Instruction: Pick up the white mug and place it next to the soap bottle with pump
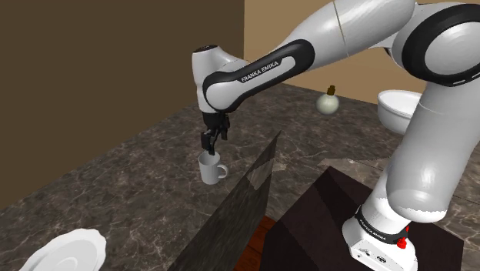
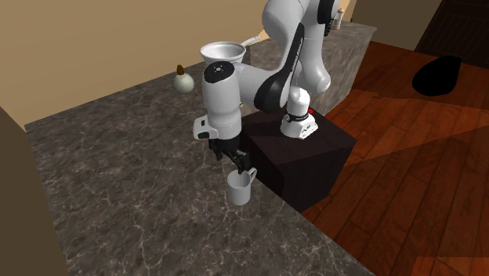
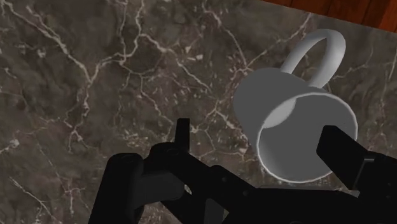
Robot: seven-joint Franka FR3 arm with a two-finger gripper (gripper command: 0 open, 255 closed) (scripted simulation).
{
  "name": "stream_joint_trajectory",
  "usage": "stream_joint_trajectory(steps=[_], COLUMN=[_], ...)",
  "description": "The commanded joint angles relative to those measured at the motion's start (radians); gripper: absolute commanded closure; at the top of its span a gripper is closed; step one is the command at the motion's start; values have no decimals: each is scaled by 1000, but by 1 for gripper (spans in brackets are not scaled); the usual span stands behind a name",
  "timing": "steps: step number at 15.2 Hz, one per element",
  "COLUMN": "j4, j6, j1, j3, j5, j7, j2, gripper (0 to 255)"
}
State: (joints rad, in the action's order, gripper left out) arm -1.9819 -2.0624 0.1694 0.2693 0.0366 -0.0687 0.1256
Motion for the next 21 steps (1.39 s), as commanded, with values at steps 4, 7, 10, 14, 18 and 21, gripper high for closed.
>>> stream_joint_trajectory(steps=[4,7,10,14,18,21], j4=[16,-4,-14,-14,-14,-14], j6=[-52,-89,-108,-108,-108,-108], j1=[15,16,17,17,17,17], j3=[6,4,3,3,3,3], j5=[23,29,33,33,33,33], j7=[-16,-20,-23,-23,-23,-23], j2=[70,87,97,97,97,97], gripper=[0,0,0,0,255,255])
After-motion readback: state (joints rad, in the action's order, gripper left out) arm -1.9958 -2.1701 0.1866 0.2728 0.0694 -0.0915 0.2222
